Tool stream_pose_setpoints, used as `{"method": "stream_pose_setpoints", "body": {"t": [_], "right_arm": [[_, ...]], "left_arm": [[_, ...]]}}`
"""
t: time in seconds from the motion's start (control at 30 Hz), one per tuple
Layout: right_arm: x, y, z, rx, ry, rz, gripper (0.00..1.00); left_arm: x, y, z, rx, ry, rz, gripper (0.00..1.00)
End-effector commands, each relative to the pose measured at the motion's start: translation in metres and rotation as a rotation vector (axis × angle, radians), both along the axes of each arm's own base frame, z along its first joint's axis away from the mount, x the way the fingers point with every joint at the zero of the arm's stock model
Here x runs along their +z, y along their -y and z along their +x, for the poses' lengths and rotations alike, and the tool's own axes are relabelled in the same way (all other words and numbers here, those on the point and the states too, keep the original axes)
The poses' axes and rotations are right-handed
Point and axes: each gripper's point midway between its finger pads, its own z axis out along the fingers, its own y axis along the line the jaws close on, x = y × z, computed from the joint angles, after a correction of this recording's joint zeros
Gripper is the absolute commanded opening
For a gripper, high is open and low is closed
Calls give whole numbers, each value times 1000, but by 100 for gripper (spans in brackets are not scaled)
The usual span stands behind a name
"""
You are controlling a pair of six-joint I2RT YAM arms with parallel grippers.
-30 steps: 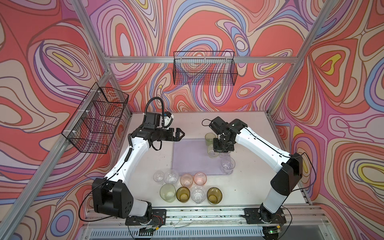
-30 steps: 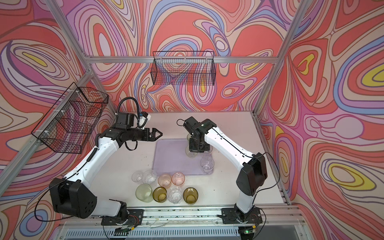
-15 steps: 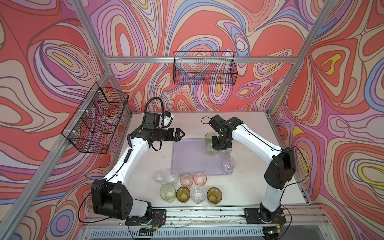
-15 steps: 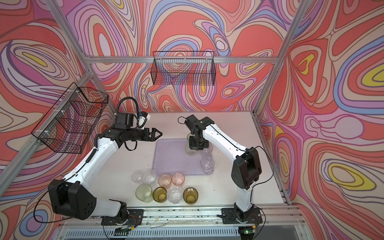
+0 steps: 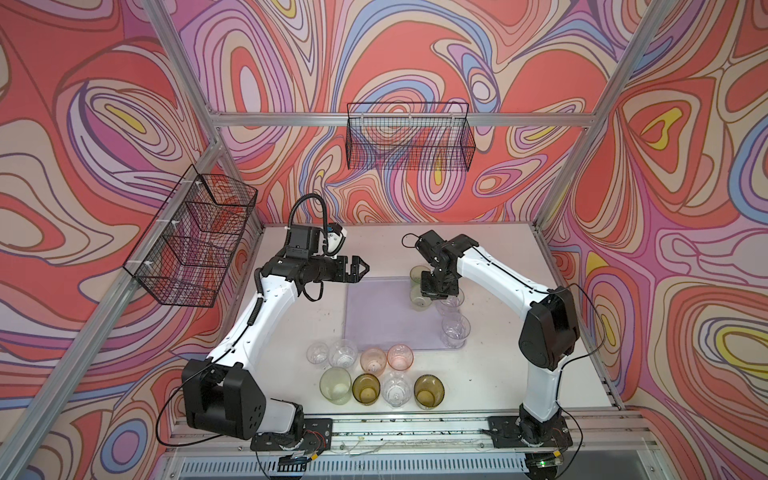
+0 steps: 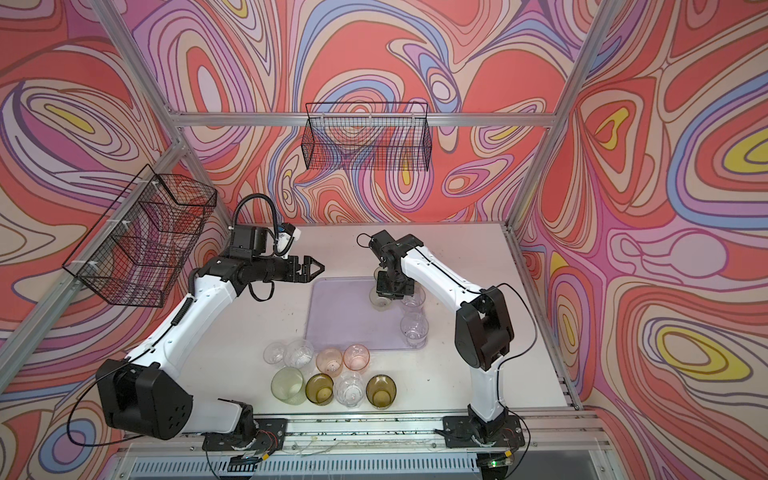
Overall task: Place the glasses into the tray
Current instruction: 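Carry the pale-green textured glass over the tray beside the light-green glass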
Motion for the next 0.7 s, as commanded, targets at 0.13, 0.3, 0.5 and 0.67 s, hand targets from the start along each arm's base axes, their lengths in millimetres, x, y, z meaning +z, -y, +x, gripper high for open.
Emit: {"method": "stream_pose_setpoints", "body": {"t": [0.13, 0.3, 0.5, 0.67], "right_arm": [[-13, 5, 8, -30, -6, 4, 0], [-19, 8, 10, -39, -17, 2, 0], [-28, 11, 11, -39, -34, -5, 0], [-34, 12, 11, -39, -45, -11, 0]], "left_arm": [[4, -1, -5, -6, 24, 6, 100], [5, -1, -5, -6, 26, 8, 100], [5, -1, -5, -7, 27, 7, 100], [4, 0, -4, -9, 23, 4, 100]]}}
